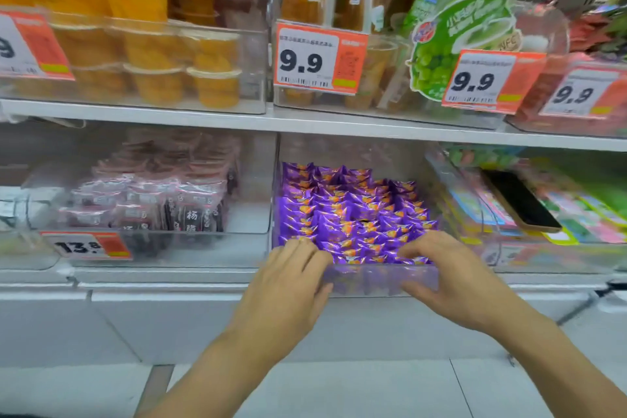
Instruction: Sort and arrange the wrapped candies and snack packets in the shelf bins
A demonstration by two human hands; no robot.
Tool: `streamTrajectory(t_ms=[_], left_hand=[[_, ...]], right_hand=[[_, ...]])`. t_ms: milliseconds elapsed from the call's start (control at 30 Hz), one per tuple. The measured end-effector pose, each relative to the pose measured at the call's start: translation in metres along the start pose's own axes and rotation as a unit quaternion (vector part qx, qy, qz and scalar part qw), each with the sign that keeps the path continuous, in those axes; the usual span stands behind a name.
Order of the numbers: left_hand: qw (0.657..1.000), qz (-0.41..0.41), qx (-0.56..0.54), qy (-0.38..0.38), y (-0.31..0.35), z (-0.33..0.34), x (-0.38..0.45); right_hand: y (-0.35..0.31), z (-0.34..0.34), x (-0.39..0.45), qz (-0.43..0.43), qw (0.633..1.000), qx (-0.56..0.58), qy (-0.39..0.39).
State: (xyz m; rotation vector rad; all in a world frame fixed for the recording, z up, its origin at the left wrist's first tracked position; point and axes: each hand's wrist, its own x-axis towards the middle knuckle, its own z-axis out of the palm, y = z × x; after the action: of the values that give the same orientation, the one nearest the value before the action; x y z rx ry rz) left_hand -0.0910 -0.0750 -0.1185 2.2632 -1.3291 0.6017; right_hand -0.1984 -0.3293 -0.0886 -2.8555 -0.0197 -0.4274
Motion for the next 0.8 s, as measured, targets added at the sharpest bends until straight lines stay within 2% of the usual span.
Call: streamTrajectory(t_ms=[67,233,533,800], left_hand=[[0.999,-0.032,0.021,-0.028,0.007,0.015,0.004],[0.997,-0.081,-0.014,-0.002,0.000,0.032,0.012],[0.995,-0.088,-0.024,0.028,-0.015,0.020,0.044],[0.994,-0.095,-0.029,0.041,-0.030,0.038,0.055]], right_hand=[[0.014,0.006,-0.006,0.020,0.999,0.004,-0.024],[0.028,0.016,-0.007,0.028,0.999,0.034,-0.004],[0.027,0.008,0.016,-0.007,0.996,0.059,0.069],[0.041,0.019,0.037,-0.003,0.998,0.041,0.044]])
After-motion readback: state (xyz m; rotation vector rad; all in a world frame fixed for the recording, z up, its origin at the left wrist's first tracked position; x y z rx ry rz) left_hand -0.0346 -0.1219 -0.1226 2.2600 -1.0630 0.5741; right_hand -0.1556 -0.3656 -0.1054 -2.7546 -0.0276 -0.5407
